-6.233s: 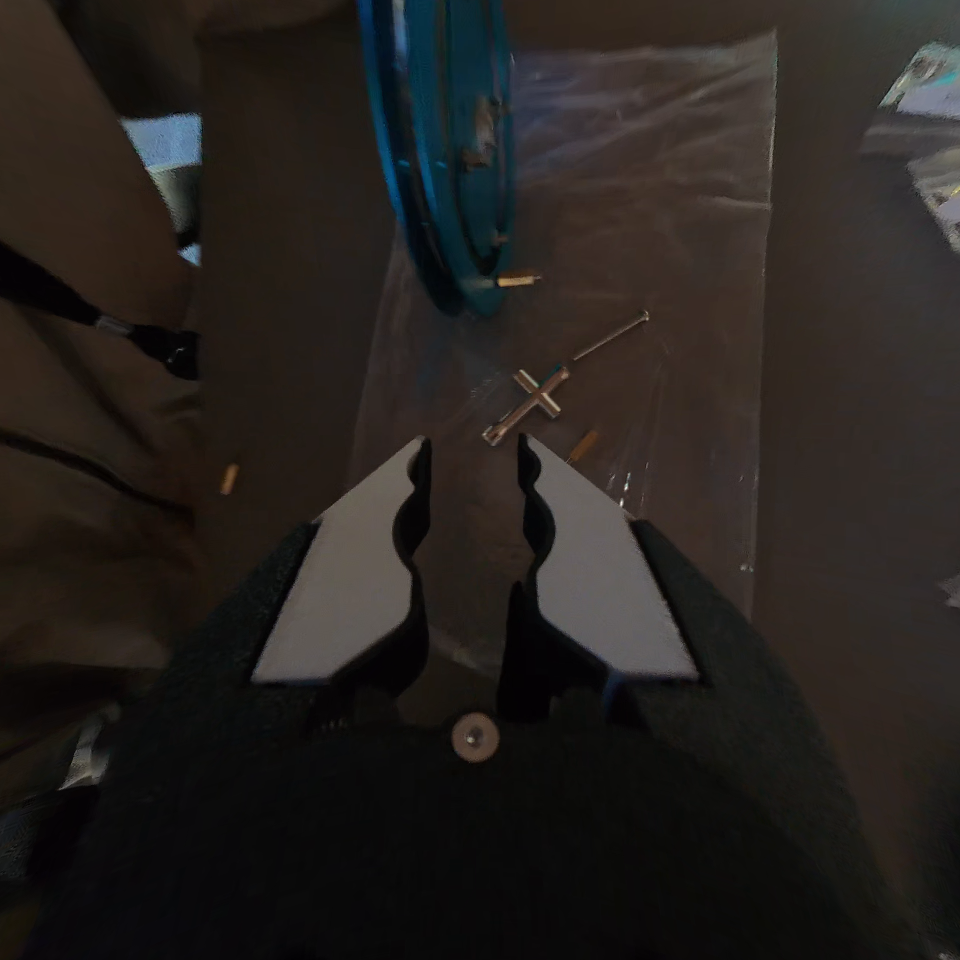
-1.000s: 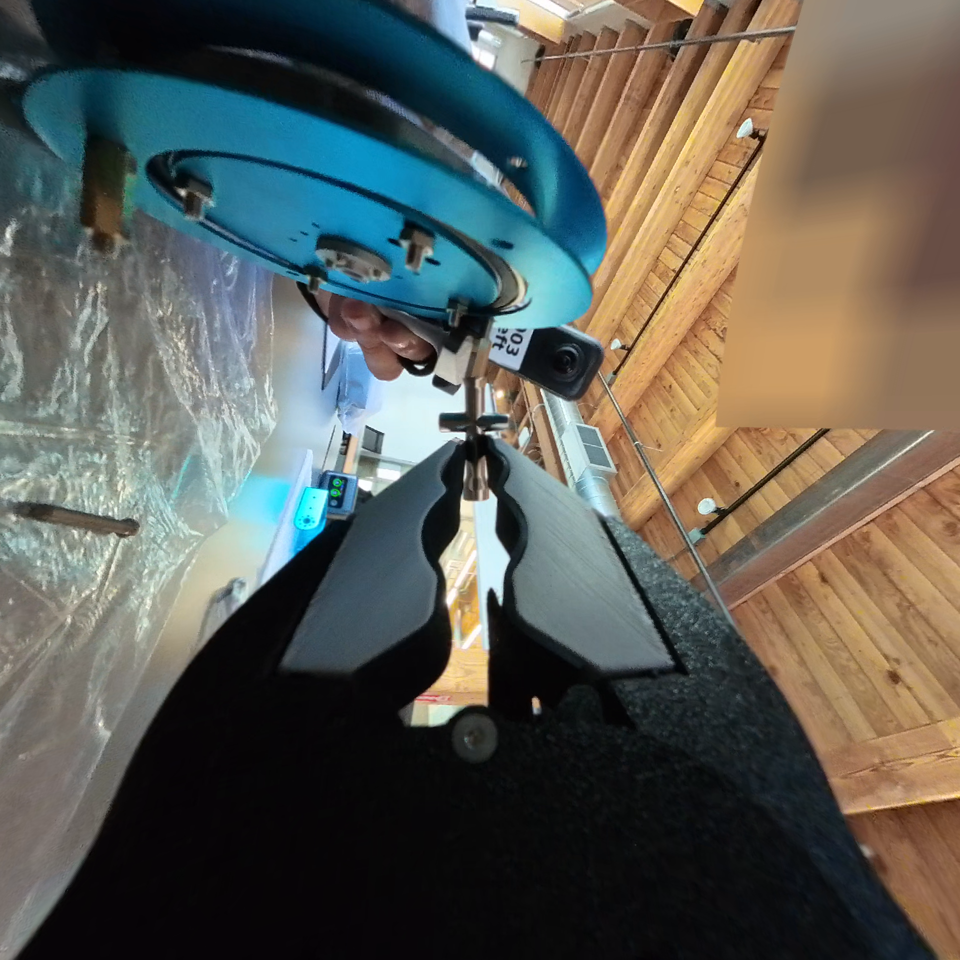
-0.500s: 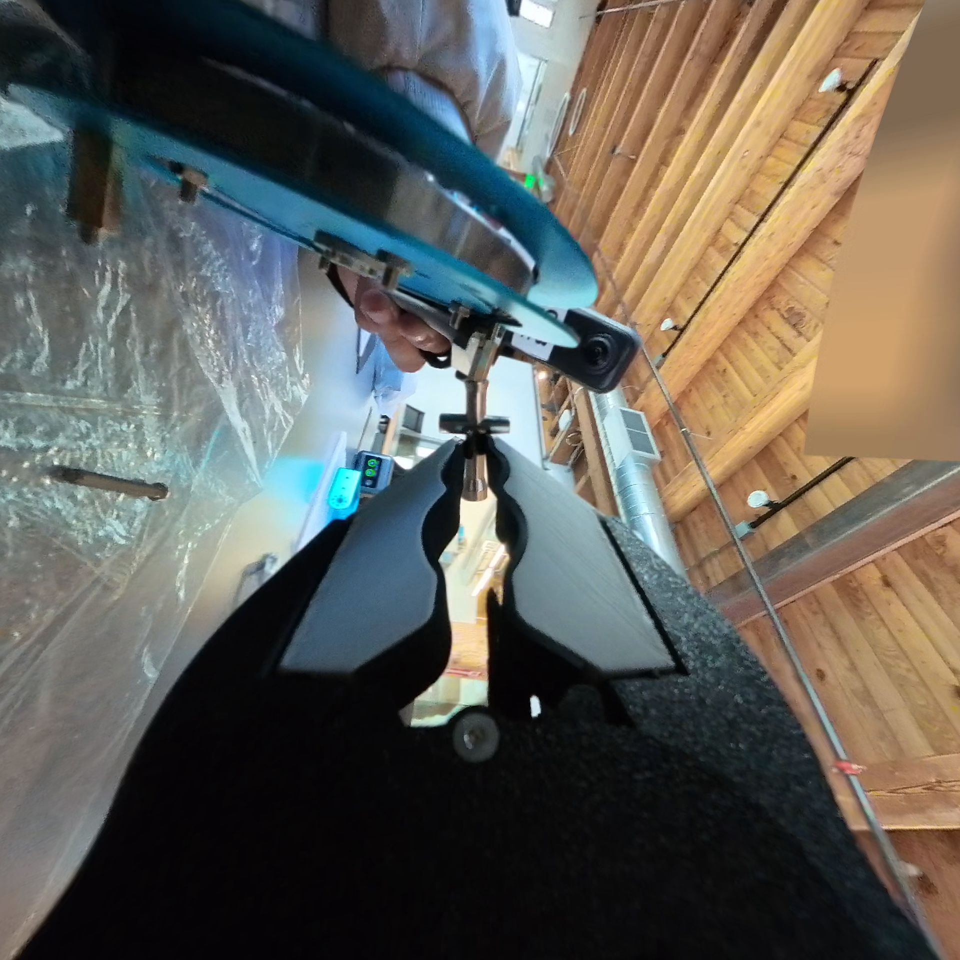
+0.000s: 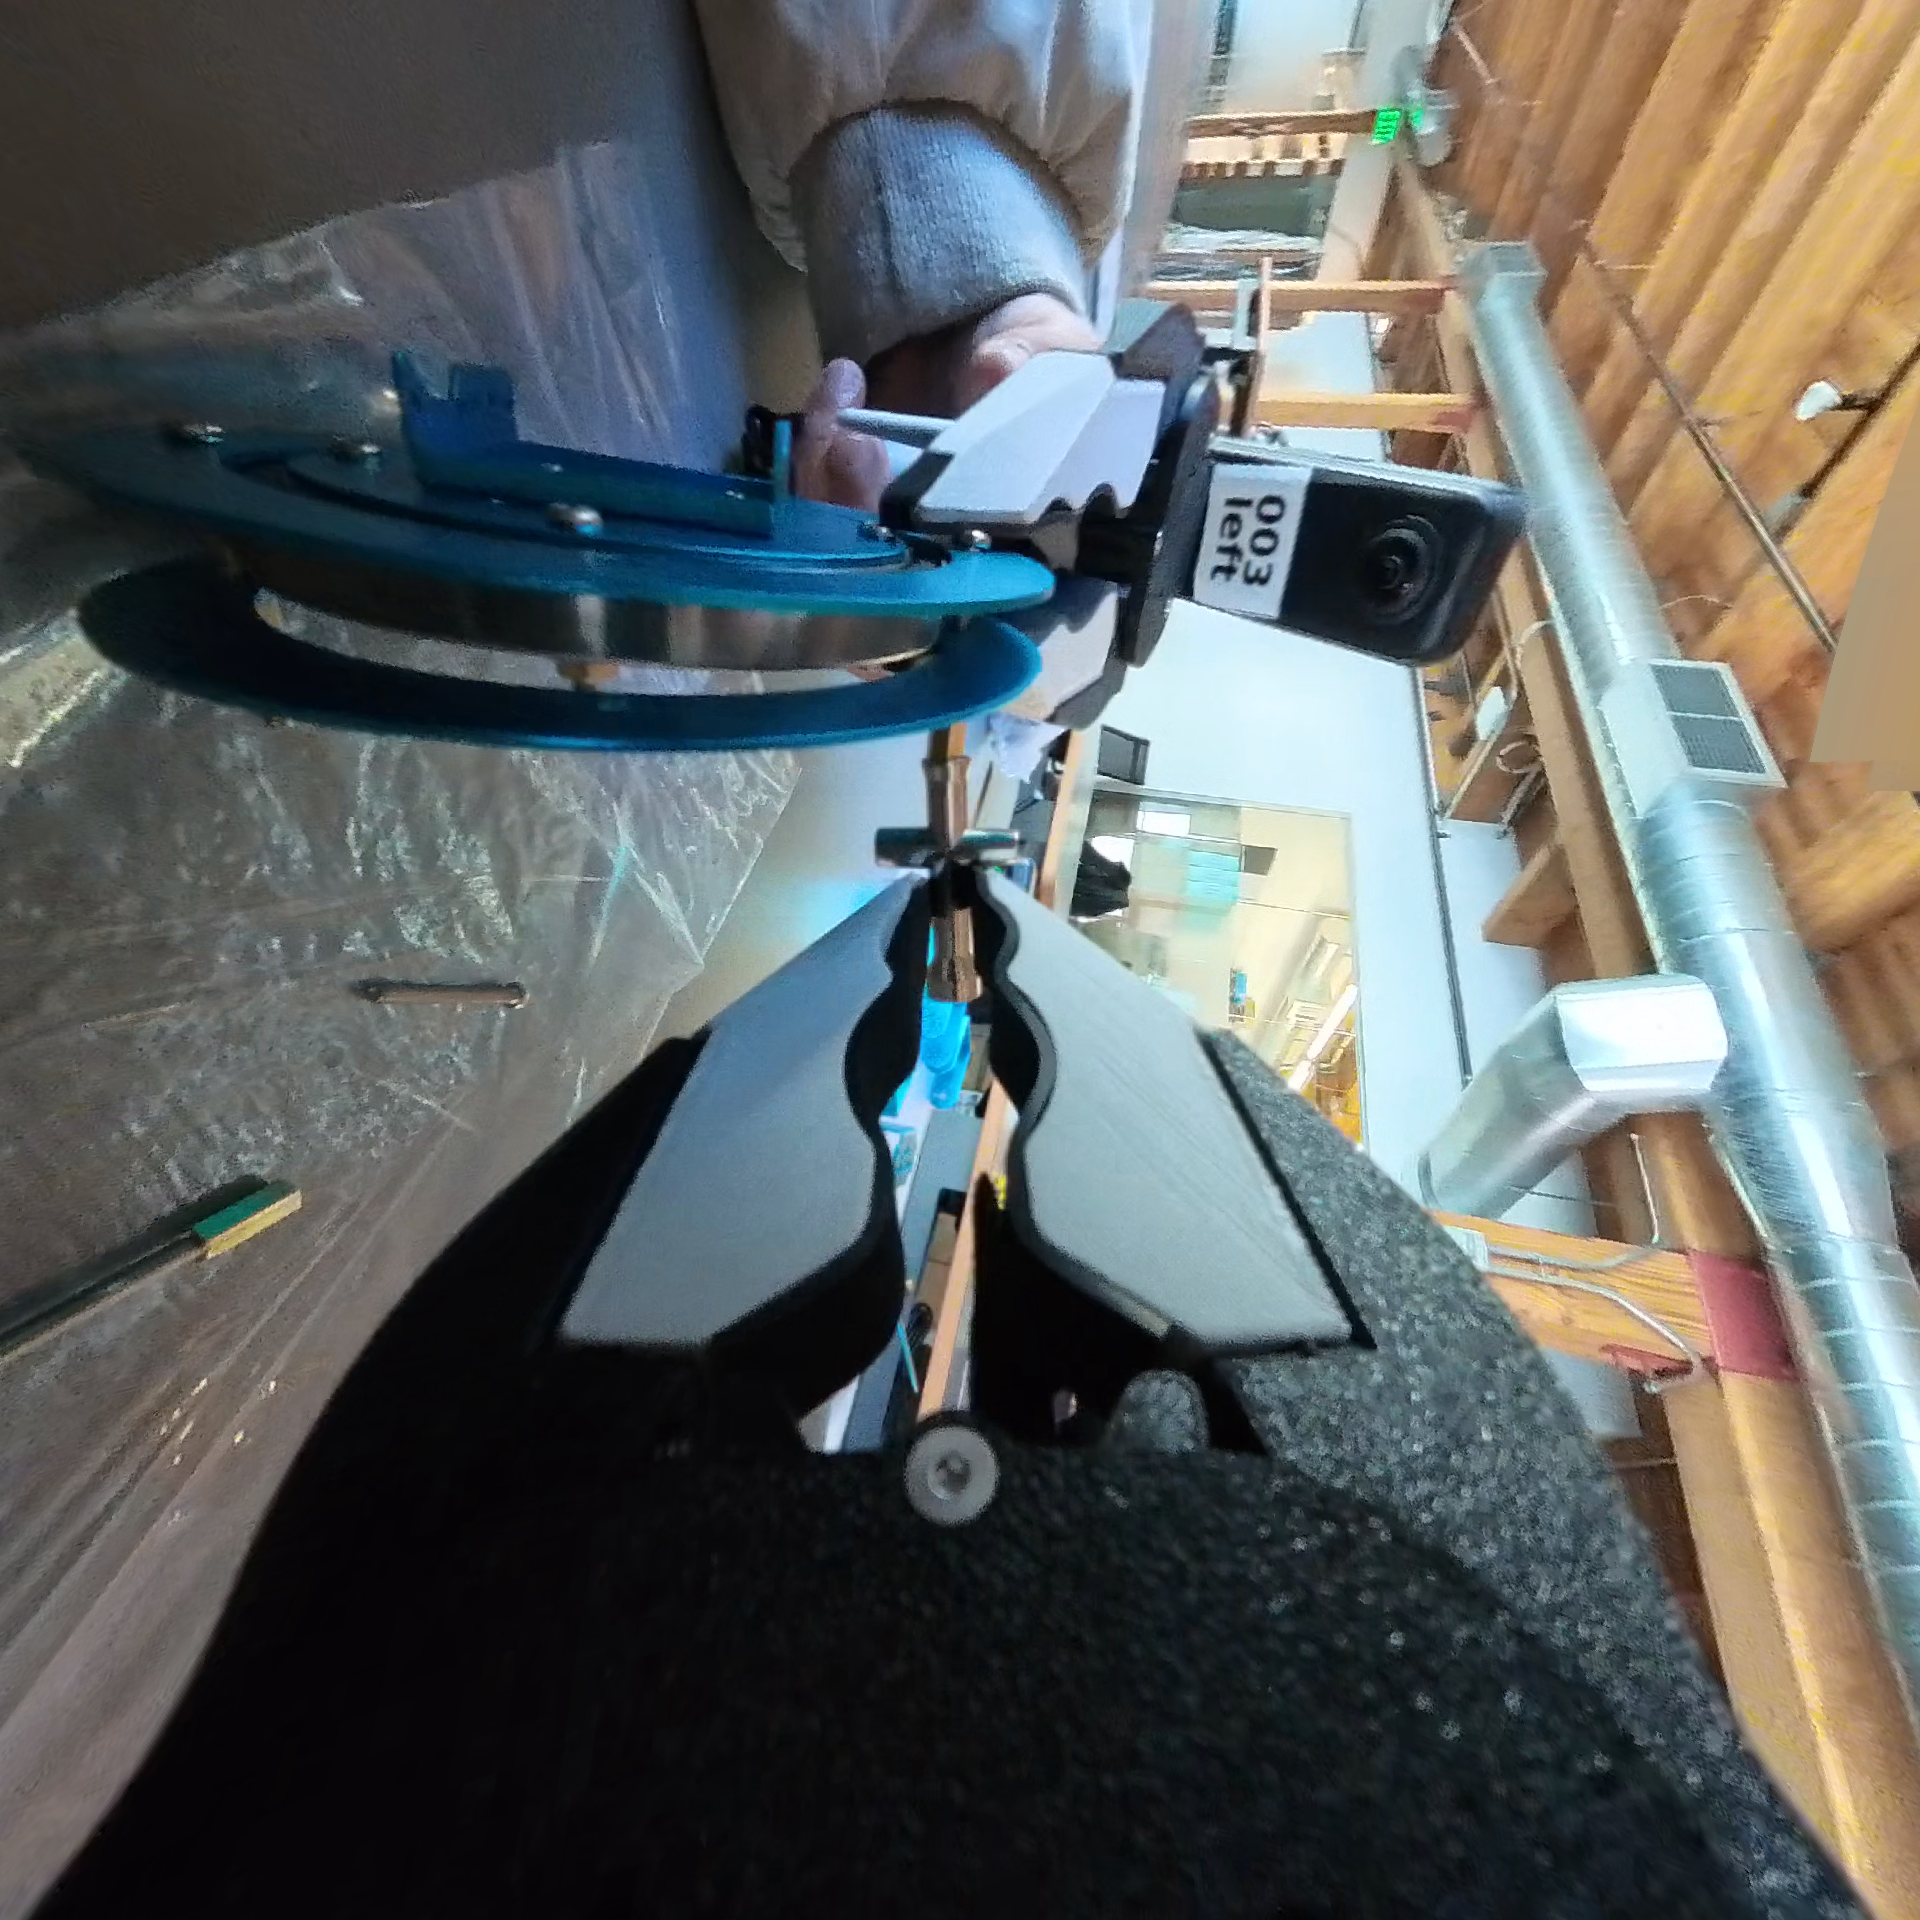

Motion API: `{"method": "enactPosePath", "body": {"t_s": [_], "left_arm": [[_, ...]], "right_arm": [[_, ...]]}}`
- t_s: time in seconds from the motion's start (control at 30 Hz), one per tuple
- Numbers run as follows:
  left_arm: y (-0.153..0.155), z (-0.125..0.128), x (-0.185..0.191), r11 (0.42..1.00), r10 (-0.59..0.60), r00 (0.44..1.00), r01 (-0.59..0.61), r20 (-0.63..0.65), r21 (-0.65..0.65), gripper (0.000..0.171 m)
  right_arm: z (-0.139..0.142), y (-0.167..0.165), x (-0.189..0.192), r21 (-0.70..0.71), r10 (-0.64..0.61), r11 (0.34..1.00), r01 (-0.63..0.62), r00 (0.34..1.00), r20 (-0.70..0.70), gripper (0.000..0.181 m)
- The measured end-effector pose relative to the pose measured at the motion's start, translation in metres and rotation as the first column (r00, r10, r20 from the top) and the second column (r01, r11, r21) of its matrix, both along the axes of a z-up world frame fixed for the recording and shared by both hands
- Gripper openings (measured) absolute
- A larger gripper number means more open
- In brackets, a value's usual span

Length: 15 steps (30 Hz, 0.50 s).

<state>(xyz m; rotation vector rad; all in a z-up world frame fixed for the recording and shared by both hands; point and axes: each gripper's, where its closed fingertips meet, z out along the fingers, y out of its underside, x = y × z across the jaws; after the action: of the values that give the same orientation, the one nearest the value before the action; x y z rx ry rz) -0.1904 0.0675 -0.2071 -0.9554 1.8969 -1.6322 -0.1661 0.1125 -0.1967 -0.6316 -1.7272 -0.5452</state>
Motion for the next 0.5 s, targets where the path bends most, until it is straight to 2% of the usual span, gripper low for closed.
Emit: {"method": "enactPosePath", "body": {"t_s": [0.1, 0.33, 0.5], "left_arm": [[-0.003, 0.000, -0.001, 1.000, -0.009, 1.000, 0.009, 0.002, 0.025, 0.014], [-0.010, 0.000, -0.003, 0.998, -0.029, 1.000, 0.029, 0.003, 0.050, 0.014], [-0.017, 0.000, -0.004, 0.996, -0.049, 0.999, 0.048, 0.008, 0.070, 0.014]], "right_arm": [[0.000, -0.004, 0.000, -0.047, 0.002, 0.999, 0.001, 0.998, 0.066, 0.006], [-0.003, -0.014, 0.001, -0.344, 0.017, 0.937, 0.061, 0.976, 0.218, 0.006], [-0.009, -0.019, 0.000, -0.559, 0.089, 0.821, 0.119, 0.939, 0.331, 0.006]]}}
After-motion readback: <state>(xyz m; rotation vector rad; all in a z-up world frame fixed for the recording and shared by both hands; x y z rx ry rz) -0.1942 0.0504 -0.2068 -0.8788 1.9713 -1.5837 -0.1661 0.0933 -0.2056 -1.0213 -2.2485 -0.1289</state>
